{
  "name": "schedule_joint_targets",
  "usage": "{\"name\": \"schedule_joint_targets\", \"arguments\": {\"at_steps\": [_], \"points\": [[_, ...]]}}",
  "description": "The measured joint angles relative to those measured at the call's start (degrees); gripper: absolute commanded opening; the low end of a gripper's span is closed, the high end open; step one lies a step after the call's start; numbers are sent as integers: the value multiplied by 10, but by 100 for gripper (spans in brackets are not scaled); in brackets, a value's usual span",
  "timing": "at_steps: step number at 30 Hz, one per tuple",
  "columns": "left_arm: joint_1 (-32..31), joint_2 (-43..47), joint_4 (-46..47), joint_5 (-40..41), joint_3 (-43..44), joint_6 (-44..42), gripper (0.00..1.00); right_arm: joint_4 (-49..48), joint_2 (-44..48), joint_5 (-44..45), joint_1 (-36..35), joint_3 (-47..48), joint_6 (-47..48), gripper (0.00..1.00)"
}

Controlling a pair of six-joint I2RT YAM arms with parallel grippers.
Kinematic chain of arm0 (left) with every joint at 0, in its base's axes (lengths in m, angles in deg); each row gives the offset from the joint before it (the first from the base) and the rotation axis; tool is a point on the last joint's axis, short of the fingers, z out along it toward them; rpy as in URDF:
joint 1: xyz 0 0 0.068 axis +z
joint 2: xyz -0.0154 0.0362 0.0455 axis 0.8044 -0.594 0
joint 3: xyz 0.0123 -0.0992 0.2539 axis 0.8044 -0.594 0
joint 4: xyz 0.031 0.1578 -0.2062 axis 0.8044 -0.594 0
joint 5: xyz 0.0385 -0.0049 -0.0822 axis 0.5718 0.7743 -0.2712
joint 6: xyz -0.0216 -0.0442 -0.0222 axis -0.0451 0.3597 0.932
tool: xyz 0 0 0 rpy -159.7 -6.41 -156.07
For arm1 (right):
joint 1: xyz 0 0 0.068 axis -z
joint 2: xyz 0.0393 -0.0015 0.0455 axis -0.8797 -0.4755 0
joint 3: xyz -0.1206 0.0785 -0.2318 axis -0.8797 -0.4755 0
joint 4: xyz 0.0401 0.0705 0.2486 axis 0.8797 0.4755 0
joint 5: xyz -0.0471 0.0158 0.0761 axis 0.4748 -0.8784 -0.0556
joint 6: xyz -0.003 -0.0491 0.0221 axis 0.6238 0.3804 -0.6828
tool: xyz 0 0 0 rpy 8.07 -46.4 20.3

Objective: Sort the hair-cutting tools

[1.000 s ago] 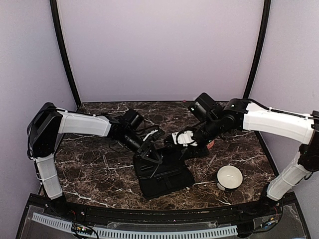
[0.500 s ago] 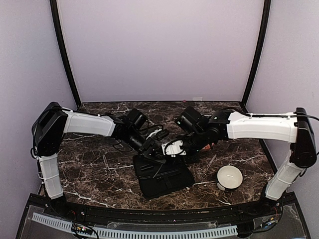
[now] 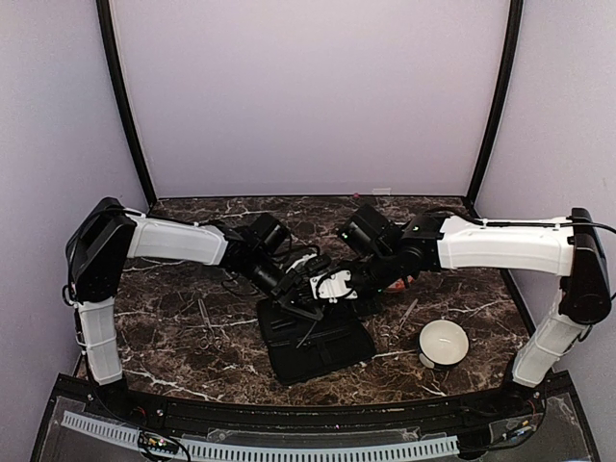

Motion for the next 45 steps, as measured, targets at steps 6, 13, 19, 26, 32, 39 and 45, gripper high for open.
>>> {"name": "schedule_joint_targets", "arguments": {"at_steps": [6,13,19,26,32,39,45], "points": [[-1,-3,-19,-3,8,-7,4,0,0,-7,-4,0,12,7],[-4,-16,-58,-3,27,-23,19,2,0,-1,-9,-6,11,0],[-4,-19,-137,58,82,-79,35,-1,6,1,-9,-30,3,0],[2,17,-220,231,108,-132,61,3,65,8,19,-102,-43,0],[4,54,-218,463,111,-136,61,5,144,23,64,-174,-88,0],[8,45,-210,562,111,-178,49,15,194,25,98,-217,-113,0],[8,15,-217,588,112,-217,42,13,194,21,102,-219,-121,0]]}}
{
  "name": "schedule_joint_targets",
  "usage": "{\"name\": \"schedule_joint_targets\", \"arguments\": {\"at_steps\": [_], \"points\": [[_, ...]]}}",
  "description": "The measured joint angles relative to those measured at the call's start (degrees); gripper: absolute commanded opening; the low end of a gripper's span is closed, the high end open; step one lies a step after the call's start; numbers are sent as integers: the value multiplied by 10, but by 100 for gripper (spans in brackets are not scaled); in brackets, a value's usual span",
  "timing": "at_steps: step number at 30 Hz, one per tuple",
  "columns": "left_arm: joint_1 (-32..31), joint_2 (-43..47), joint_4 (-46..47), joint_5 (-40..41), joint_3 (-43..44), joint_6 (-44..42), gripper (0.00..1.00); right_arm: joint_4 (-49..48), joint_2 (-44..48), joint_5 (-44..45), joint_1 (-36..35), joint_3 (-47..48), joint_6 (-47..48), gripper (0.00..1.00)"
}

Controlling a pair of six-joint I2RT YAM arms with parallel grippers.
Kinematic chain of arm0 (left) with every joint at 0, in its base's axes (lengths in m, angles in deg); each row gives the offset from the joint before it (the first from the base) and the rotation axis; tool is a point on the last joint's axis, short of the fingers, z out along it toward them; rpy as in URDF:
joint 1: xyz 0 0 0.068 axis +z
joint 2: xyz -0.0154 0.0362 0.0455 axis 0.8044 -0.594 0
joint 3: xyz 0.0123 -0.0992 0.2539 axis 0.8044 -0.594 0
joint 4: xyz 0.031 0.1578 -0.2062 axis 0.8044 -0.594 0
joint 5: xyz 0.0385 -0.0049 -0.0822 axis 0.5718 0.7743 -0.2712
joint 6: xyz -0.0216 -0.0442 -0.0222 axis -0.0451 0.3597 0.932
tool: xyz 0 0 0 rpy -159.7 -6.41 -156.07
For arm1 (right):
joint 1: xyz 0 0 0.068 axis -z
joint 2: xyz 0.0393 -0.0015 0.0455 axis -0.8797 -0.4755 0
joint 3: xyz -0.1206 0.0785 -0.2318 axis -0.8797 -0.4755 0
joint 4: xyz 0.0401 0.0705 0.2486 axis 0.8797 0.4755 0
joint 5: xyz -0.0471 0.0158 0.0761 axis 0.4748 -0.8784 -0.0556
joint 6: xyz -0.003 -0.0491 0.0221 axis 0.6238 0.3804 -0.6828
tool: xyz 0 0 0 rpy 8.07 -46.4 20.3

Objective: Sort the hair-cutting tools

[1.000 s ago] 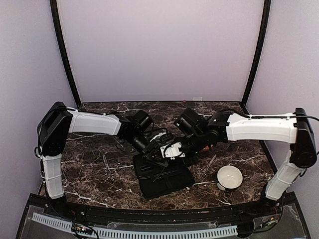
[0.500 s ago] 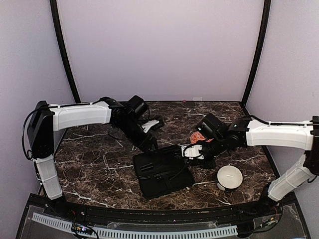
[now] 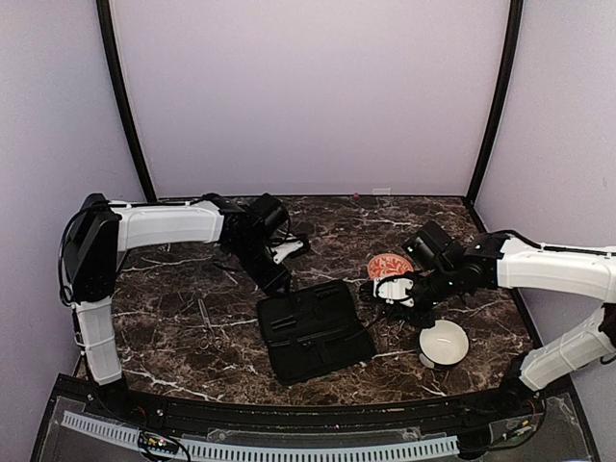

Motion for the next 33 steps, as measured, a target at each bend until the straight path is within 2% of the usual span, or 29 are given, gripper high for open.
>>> {"name": "schedule_joint_targets", "arguments": {"at_steps": [3,11,17,27,33], "points": [[0,-6,-7,2,0,-14,40,0,0,-2,1,0,-3,0],[-2,-15,-8,0,0,-32,13,0,-6,-2,2,0,-10,0],[-4,-25,-16,14,0,-41,1,0,-20,-2,3,6,-11,0],[-7,-25,-18,103,-9,-64,0,-2,-43,-10,4,26,-10,0],[16,-25,-22,132,-14,-66,0,0,-66,-12,4,39,-10,0]]}}
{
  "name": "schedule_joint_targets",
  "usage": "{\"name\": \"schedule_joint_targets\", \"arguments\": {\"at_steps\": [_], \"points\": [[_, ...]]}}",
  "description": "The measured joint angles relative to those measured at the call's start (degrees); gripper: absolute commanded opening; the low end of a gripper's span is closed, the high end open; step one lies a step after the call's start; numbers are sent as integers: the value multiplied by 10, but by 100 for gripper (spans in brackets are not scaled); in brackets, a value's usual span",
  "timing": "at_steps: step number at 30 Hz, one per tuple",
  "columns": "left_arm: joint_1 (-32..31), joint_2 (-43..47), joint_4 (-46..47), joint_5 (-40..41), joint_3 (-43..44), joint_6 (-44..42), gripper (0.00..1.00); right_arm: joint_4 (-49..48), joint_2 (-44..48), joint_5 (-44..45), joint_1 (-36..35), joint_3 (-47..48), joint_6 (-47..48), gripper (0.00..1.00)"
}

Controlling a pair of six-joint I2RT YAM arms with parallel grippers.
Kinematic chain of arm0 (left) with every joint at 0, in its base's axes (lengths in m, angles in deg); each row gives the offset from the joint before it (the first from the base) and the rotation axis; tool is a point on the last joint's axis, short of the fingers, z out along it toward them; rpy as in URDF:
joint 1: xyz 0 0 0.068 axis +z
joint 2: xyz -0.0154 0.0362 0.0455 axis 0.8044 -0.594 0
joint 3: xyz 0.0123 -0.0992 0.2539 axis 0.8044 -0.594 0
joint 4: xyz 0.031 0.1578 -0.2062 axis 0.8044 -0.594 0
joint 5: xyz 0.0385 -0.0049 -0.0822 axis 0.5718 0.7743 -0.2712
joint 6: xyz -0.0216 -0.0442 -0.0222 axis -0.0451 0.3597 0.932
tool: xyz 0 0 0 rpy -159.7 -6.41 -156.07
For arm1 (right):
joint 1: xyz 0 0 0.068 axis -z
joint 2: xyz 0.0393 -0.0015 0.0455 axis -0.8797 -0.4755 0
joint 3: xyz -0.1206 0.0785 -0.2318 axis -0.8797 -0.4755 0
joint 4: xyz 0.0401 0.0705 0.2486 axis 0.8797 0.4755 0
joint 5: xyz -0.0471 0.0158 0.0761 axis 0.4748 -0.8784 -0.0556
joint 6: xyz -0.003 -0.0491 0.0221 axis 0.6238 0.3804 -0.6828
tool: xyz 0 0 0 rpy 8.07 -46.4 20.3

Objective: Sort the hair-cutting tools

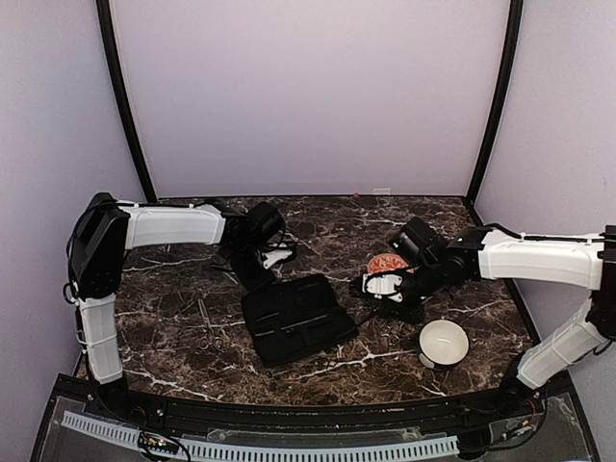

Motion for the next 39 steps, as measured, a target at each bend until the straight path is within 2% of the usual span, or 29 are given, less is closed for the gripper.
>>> {"name": "schedule_joint_targets", "arguments": {"at_steps": [6,12,15,20,23,26,31,35,39], "points": [[15,4,-9,13,-2,1,1,0,-3,-1,0,12,0,0],[14,21,-26,19,-2,23,35,-1,-16,-2,0,18,-7,0],[14,43,-32,30,-2,45,40,-3,-26,4,0,25,-15,0],[7,113,-51,40,5,95,42,0,-28,29,0,33,-27,0],[-8,162,-68,33,5,131,35,6,-28,43,0,34,-30,0],[-32,205,-80,9,-20,172,21,16,-28,50,0,34,-35,0],[-87,217,-104,-40,-99,237,4,32,-38,52,0,45,-42,0],[-123,217,-94,-100,-172,292,2,35,-66,55,-2,68,-43,0],[-129,228,-34,-156,-228,337,0,35,-87,56,-3,81,-43,0]]}}
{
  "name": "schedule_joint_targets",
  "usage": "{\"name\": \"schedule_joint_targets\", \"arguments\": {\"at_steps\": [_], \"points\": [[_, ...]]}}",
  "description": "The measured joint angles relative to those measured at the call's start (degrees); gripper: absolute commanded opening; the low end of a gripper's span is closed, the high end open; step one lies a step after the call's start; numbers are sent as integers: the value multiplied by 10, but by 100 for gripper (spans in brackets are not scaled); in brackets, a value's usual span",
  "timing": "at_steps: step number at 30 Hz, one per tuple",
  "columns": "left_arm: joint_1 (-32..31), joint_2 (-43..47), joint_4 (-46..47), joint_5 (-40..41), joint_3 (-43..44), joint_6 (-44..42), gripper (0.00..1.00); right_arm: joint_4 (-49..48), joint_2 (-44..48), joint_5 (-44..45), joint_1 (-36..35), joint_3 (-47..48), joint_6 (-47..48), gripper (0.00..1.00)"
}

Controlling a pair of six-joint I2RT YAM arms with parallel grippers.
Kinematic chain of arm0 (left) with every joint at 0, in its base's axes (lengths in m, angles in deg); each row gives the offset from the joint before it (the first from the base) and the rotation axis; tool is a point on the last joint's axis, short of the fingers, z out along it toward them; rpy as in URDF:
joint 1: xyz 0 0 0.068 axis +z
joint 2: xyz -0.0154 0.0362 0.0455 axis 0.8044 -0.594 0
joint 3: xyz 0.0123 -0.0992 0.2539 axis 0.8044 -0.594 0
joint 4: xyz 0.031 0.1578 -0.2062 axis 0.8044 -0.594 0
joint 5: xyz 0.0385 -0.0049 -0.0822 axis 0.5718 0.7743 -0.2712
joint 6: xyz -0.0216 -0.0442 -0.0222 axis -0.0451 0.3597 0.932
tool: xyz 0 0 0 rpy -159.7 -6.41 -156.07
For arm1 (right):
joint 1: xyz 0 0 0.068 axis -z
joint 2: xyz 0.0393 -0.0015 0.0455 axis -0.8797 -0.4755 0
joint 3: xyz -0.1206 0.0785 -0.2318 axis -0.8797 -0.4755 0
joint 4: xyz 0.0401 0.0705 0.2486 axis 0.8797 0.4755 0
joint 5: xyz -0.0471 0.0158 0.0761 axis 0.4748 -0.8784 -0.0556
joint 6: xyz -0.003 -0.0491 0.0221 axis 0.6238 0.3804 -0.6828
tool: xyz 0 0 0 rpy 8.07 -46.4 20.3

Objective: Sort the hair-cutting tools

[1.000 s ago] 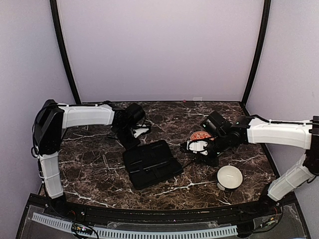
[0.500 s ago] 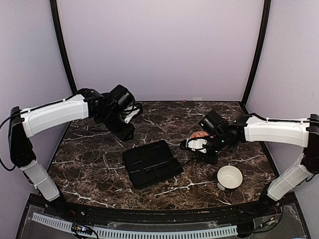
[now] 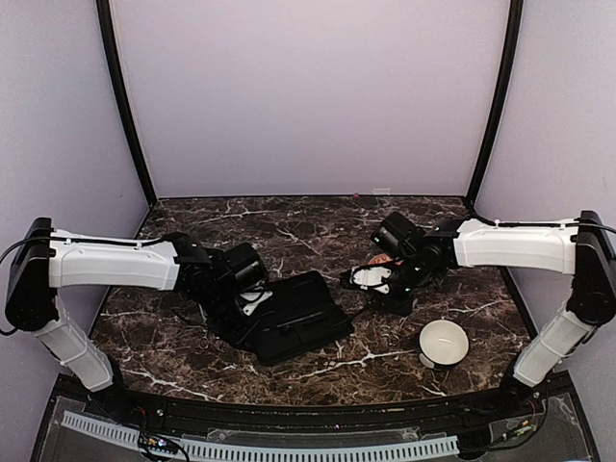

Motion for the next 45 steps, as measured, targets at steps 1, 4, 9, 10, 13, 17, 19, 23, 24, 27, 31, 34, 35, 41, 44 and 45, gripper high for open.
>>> {"name": "schedule_joint_targets", "arguments": {"at_steps": [1,4,9,10,13,17,19,23,24,27,31,34,35,41,44,45], "points": [[0,5,23,-14,-13,11,0,0,-6,0,-1,3,0,0],[1,7,74,-40,-35,34,0,-5,-30,3,-3,12,0,0],[1,5,141,-63,-68,56,0,-12,-63,4,-10,16,0,0],[1,3,151,-66,-74,58,0,-13,-67,4,-12,16,1,0],[1,-4,176,-70,-94,67,0,-15,-74,4,-16,17,1,0],[1,-15,211,-75,-125,81,0,-15,-86,5,-21,31,1,0],[1,-15,233,-81,-140,89,0,-17,-90,5,-25,40,1,0],[2,-15,254,-86,-146,99,0,-22,-99,10,-34,47,0,0],[2,-16,256,-86,-146,99,0,-22,-101,10,-35,47,0,0],[2,-18,264,-89,-148,99,0,-24,-112,19,-43,47,0,0],[2,-20,270,-92,-149,99,0,-28,-120,24,-54,47,-3,0],[2,-21,274,-94,-150,99,0,-32,-127,28,-60,47,-11,0],[2,-21,276,-95,-150,99,0,-34,-130,30,-62,48,-13,0],[2,-24,284,-100,-152,99,0,-35,-150,35,-76,60,-30,0],[2,-24,289,-102,-155,100,0,-35,-160,35,-79,67,-37,0],[2,-24,292,-102,-156,101,0,-35,-161,35,-80,68,-39,0]]}}
